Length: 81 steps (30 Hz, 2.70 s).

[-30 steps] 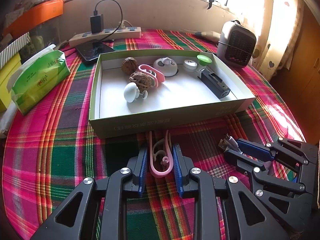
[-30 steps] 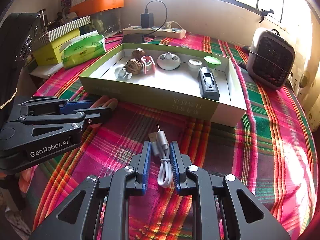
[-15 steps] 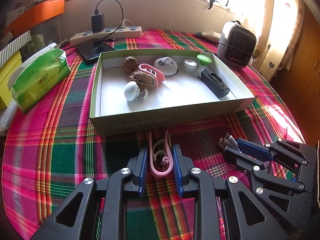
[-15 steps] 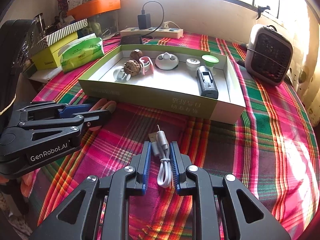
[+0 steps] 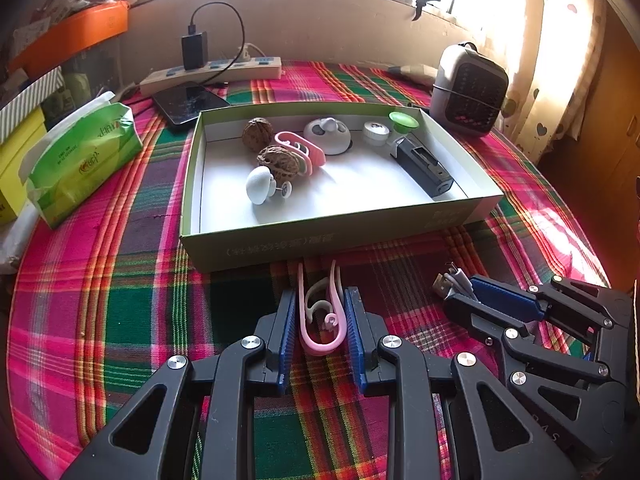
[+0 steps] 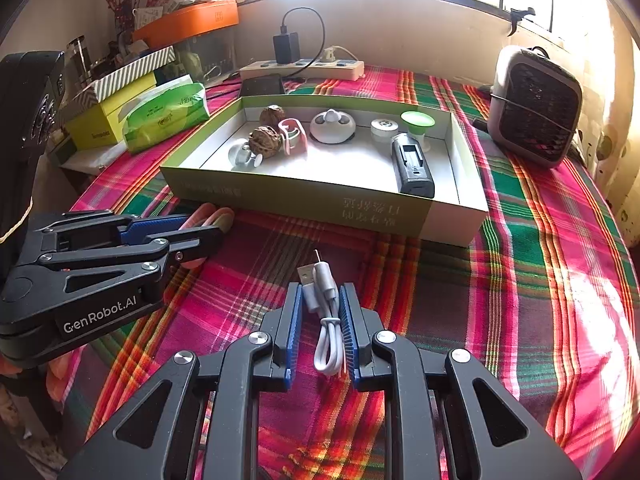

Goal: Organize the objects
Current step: 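Lift and carry the pink clip and white cable toward the box lid with both tools, then lower the pink clip and white cable into the box lid with both tools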

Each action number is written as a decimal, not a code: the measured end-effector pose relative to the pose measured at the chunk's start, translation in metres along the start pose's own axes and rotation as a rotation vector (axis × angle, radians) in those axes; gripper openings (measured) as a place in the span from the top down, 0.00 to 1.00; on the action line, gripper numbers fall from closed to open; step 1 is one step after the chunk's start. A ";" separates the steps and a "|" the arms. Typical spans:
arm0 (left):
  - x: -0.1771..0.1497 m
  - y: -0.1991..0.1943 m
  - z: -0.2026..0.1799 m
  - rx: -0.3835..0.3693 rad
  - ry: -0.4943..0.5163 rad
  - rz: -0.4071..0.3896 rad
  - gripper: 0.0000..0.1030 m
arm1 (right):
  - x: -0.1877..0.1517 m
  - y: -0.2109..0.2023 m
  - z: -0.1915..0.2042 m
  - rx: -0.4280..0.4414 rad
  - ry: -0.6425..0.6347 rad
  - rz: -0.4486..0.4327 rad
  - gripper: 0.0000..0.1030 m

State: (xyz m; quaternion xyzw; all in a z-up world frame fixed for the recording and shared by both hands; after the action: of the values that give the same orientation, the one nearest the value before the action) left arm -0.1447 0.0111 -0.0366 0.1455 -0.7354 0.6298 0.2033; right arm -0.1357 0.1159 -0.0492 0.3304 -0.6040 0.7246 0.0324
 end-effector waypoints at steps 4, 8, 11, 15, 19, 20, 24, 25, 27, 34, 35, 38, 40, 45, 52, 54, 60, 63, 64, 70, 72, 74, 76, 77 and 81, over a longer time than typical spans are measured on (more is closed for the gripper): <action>-0.001 -0.003 -0.002 -0.001 0.002 -0.007 0.79 | 0.000 -0.002 0.000 0.001 0.005 -0.006 0.80; -0.001 -0.008 -0.004 -0.001 0.007 -0.017 0.79 | 0.001 -0.005 -0.001 0.004 0.009 -0.015 0.80; -0.001 -0.011 -0.005 -0.002 0.011 -0.023 0.79 | 0.002 -0.008 0.000 0.003 0.010 -0.023 0.80; 0.001 -0.017 -0.008 -0.003 0.023 -0.036 0.79 | 0.003 -0.012 -0.001 0.013 0.015 -0.032 0.80; 0.004 -0.022 -0.009 -0.003 0.027 -0.047 0.79 | 0.005 -0.017 -0.001 0.016 0.017 -0.045 0.80; 0.005 -0.023 -0.009 -0.003 0.029 -0.049 0.79 | 0.006 -0.018 -0.001 0.018 0.018 -0.048 0.80; 0.010 -0.028 -0.010 -0.006 0.034 -0.063 0.79 | 0.010 -0.022 -0.002 0.019 0.018 -0.058 0.80; 0.012 -0.028 -0.010 -0.005 0.035 -0.066 0.79 | 0.011 -0.023 -0.002 0.021 0.019 -0.060 0.80; 0.014 -0.030 -0.011 -0.007 0.037 -0.069 0.79 | 0.013 -0.024 -0.003 0.022 0.019 -0.065 0.80; 0.023 -0.033 -0.011 -0.010 0.039 -0.083 0.79 | 0.023 -0.028 -0.003 0.023 0.014 -0.082 0.80; 0.025 -0.033 -0.010 -0.011 0.040 -0.086 0.79 | 0.024 -0.028 -0.003 0.024 0.014 -0.084 0.80; 0.031 -0.031 -0.008 -0.012 0.036 -0.083 0.79 | 0.029 -0.029 -0.003 0.025 0.014 -0.088 0.80; 0.034 -0.030 -0.007 -0.015 0.035 -0.083 0.79 | 0.033 -0.030 -0.004 0.025 0.016 -0.093 0.80; 0.041 -0.027 -0.004 -0.011 0.029 -0.087 0.79 | 0.042 -0.029 -0.009 0.025 0.025 -0.099 0.80; 0.051 -0.023 -0.001 -0.012 0.025 -0.088 0.79 | 0.053 -0.023 -0.013 0.024 0.029 -0.095 0.80; 0.054 -0.022 -0.002 -0.011 0.027 -0.090 0.79 | 0.057 -0.021 -0.013 0.026 0.029 -0.095 0.80; 0.063 -0.016 0.000 -0.006 0.025 -0.089 0.79 | 0.068 -0.016 -0.016 0.020 0.028 -0.096 0.80; 0.065 -0.012 0.000 -0.002 0.026 -0.083 0.79 | 0.074 -0.013 -0.019 0.015 0.033 -0.099 0.80; 0.066 -0.010 0.000 -0.003 0.027 -0.082 0.79 | 0.075 -0.012 -0.021 0.014 0.036 -0.099 0.80; 0.070 -0.004 0.000 -0.006 0.024 -0.076 0.79 | 0.085 -0.004 -0.029 0.012 0.050 -0.091 0.80; 0.071 -0.003 -0.001 -0.006 0.025 -0.075 0.79 | 0.087 -0.001 -0.031 0.009 0.051 -0.088 0.80; 0.071 0.000 -0.001 -0.006 0.025 -0.071 0.79 | 0.089 0.003 -0.033 0.015 0.055 -0.083 0.80; 0.071 0.002 -0.001 -0.006 0.026 -0.069 0.79 | 0.091 0.008 -0.034 0.015 0.058 -0.077 0.80; 0.071 0.002 -0.001 -0.004 0.028 -0.068 0.79 | 0.092 0.010 -0.035 0.014 0.060 -0.073 0.80; 0.071 0.006 0.000 -0.002 0.023 -0.060 0.79 | 0.095 0.017 -0.039 0.022 0.067 -0.060 0.80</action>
State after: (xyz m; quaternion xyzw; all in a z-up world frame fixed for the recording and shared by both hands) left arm -0.2097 0.0153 -0.0079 0.1599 -0.7289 0.6245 0.2306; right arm -0.2349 0.1124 -0.0167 0.3242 -0.5842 0.7407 0.0707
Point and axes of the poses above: each gripper's, at about its wrist camera, not at the fingertips, and y roughly the way its jaws point, z to its left, x to its top, the point moved 6 cm from there along y, roughly the way its jaws point, and after that the axes turned 9 degrees about z, right-handed, at the moved point
